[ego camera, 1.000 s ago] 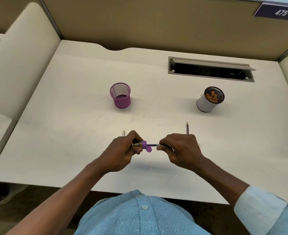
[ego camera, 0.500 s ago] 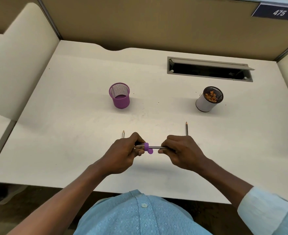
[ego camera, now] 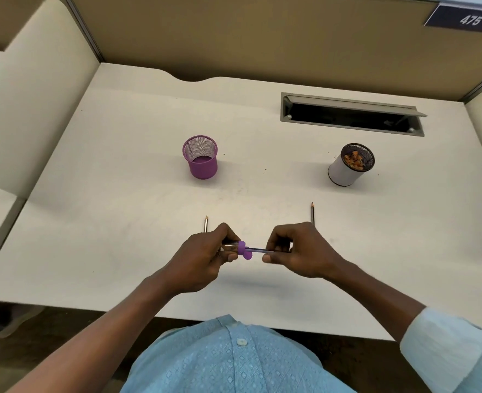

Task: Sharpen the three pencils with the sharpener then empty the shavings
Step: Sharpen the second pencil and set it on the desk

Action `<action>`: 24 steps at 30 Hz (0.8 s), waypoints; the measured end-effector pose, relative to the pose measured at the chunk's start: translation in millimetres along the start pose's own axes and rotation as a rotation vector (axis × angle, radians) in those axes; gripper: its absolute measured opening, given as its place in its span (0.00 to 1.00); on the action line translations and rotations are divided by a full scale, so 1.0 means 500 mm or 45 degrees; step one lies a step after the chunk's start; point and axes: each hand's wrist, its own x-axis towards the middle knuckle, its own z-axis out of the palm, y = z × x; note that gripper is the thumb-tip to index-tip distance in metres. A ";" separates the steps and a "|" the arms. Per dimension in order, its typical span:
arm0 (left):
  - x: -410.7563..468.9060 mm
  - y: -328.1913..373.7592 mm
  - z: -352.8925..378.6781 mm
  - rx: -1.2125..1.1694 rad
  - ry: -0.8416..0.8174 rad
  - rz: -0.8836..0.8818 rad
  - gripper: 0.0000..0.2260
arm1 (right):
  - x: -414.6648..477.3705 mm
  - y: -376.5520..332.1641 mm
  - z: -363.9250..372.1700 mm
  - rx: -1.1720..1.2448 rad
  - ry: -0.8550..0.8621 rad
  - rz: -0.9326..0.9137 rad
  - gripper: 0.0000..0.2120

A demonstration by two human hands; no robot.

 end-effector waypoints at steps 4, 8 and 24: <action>-0.001 0.007 -0.002 -0.036 0.035 -0.025 0.09 | -0.003 0.018 0.019 -0.431 0.392 -0.487 0.07; 0.006 0.011 -0.007 -0.027 0.067 0.001 0.09 | -0.006 0.011 0.027 -0.551 0.445 -0.411 0.13; 0.018 0.011 -0.001 0.008 0.005 0.032 0.09 | -0.004 0.027 0.011 -0.497 0.332 -0.497 0.07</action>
